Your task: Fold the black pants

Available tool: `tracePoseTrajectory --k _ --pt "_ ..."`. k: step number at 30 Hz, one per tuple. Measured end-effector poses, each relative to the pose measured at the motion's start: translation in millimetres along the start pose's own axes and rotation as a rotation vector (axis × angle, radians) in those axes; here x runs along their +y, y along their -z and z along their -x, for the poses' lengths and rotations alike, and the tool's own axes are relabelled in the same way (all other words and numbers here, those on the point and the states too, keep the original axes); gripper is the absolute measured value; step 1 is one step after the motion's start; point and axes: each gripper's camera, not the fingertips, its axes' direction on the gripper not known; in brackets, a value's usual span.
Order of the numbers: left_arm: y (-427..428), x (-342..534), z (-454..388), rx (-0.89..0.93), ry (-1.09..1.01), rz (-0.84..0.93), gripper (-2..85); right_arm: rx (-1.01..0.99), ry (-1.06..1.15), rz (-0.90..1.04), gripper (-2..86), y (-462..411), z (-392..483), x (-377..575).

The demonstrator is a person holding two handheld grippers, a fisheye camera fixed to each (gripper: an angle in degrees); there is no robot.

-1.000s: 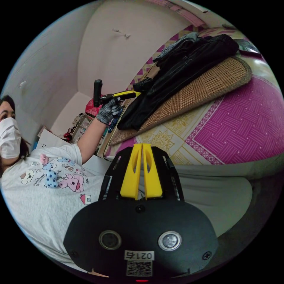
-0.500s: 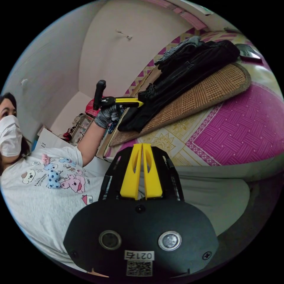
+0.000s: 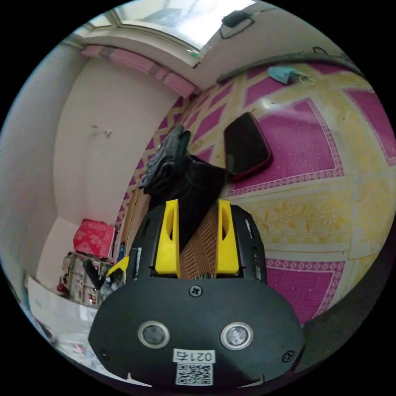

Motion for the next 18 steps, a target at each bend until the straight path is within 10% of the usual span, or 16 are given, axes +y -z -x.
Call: tracePoseTrajectory --k 12,18 --pt "182.0 79.4 6.1 -0.069 0.083 -0.141 6.3 -0.159 -0.155 -0.008 6.8 -59.8 32.7 -16.7" --pt "265.2 121.8 13.8 -0.122 0.130 -0.187 5.0 -0.104 0.431 -0.079 5.3 -45.4 258.0 35.2"
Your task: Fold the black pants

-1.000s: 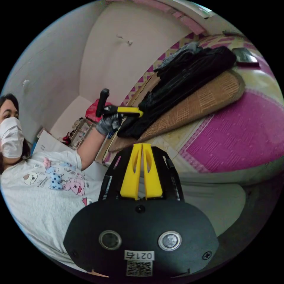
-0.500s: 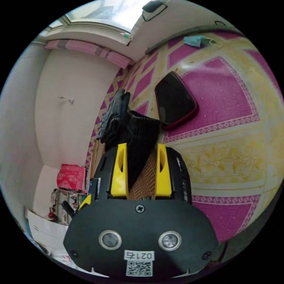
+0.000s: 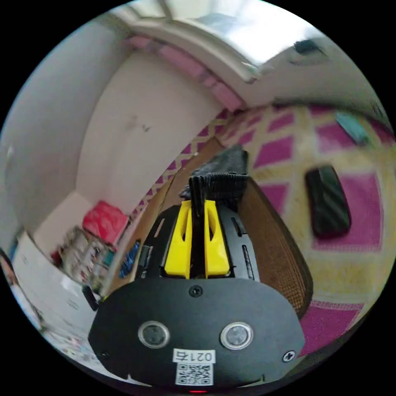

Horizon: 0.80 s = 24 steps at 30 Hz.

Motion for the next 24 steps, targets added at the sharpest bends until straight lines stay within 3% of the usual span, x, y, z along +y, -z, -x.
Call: tracePoseTrajectory --k 5,10,15,20,24 --pt "52.2 16.9 14.1 -0.020 0.035 -0.010 4.4 0.082 0.595 0.098 5.2 -75.5 249.9 36.4" --pt "94.8 33.6 31.9 -0.049 0.094 -0.024 3.6 0.070 0.901 0.287 5.0 -194.1 386.6 145.3" --pt "137.0 50.4 55.6 -0.045 0.179 -0.027 1.9 0.151 1.053 0.634 4.9 -330.2 410.7 276.9" --pt "174.3 57.8 72.9 -0.072 0.228 -0.038 0.0 0.183 1.047 0.472 4.9 -326.7 438.0 287.2" --pt "191.0 46.7 90.1 -0.036 0.272 -0.079 -0.7 0.239 1.153 0.498 5.1 -353.9 448.4 323.6"
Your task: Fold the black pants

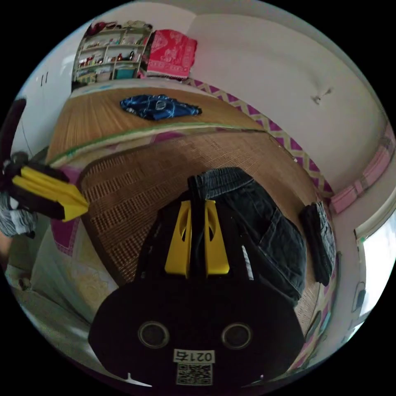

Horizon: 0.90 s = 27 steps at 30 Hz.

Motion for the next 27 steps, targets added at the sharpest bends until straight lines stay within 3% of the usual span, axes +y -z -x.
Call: tracePoseTrajectory --k 3,6,9,14,16,18,21,23,25,27 --pt "5.9 -18.5 -0.2 0.015 -0.001 -0.024 -0.8 0.050 -0.008 -0.035 5.0 -3.8 9.7 -2.4" --pt "9.1 -37.1 -5.1 0.026 -0.023 -0.016 -0.7 -0.067 -0.075 -0.093 5.2 -3.5 -5.0 -8.0" --pt "11.9 -54.9 -9.8 0.022 -0.039 -0.004 -0.4 -0.140 -0.069 -0.034 5.8 -32.3 -14.1 -9.8" --pt "20.0 -83.6 -2.2 0.007 -0.017 -0.001 2.4 -0.583 -0.164 0.076 8.5 -30.1 -92.6 7.1" --pt "21.2 -97.0 4.5 0.023 -0.005 0.004 3.9 -0.673 -0.154 0.119 8.2 -28.0 -119.8 24.5" --pt "21.9 -117.6 10.7 0.043 -0.001 -0.003 4.9 -0.598 -0.260 0.028 7.6 -11.7 -160.6 49.7" --pt "17.9 -150.2 6.8 0.062 -0.043 -0.023 5.0 -0.315 -0.457 -0.085 4.7 4.4 -231.7 88.6" --pt "7.6 -174.7 -0.2 0.062 -0.085 -0.006 4.9 -0.207 -0.504 0.016 1.6 -29.2 -271.4 103.1" --pt "-9.1 -199.5 -6.6 0.033 -0.131 0.030 4.7 -0.250 -0.503 0.162 0.4 -72.6 -289.6 112.4" --pt "-47.8 -221.3 2.5 -0.130 -0.109 0.209 2.4 -0.267 -0.516 0.137 -0.2 -92.0 -298.9 126.1"
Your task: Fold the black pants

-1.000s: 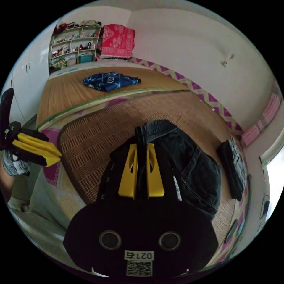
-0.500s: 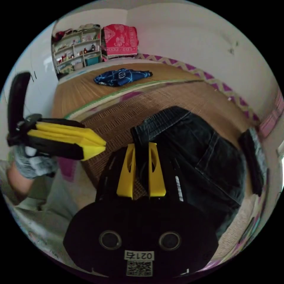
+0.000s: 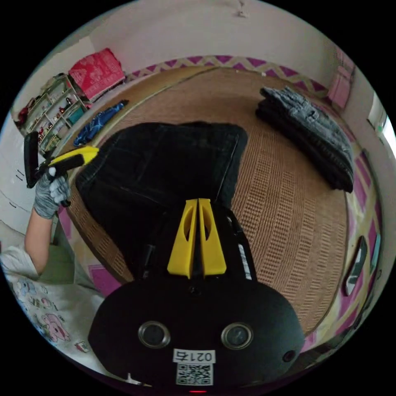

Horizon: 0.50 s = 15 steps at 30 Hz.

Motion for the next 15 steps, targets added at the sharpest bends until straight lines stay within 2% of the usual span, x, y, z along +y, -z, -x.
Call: tracePoseTrajectory --k 2,6,9,11,15 --pt "-20.0 -2.5 10.9 -0.055 -0.009 0.081 0.2 0.053 0.039 -0.003 -0.4 -5.6 -2.8 -0.2" --pt "-1.3 -0.4 22.6 -0.051 0.003 -0.010 -0.5 0.144 0.102 0.000 -0.1 -12.8 -5.5 -7.3" --pt "28.4 5.0 52.9 0.030 0.148 -0.136 0.5 0.037 0.032 -0.104 1.5 7.2 -41.4 -9.7" --pt "47.6 9.1 81.5 0.108 0.251 -0.188 4.4 -0.046 -0.068 -0.153 6.3 17.8 -86.8 -15.3" --pt "57.2 -6.7 122.8 0.201 0.297 -0.099 11.5 -0.259 -0.162 -0.055 9.8 -8.0 -158.1 -38.6"
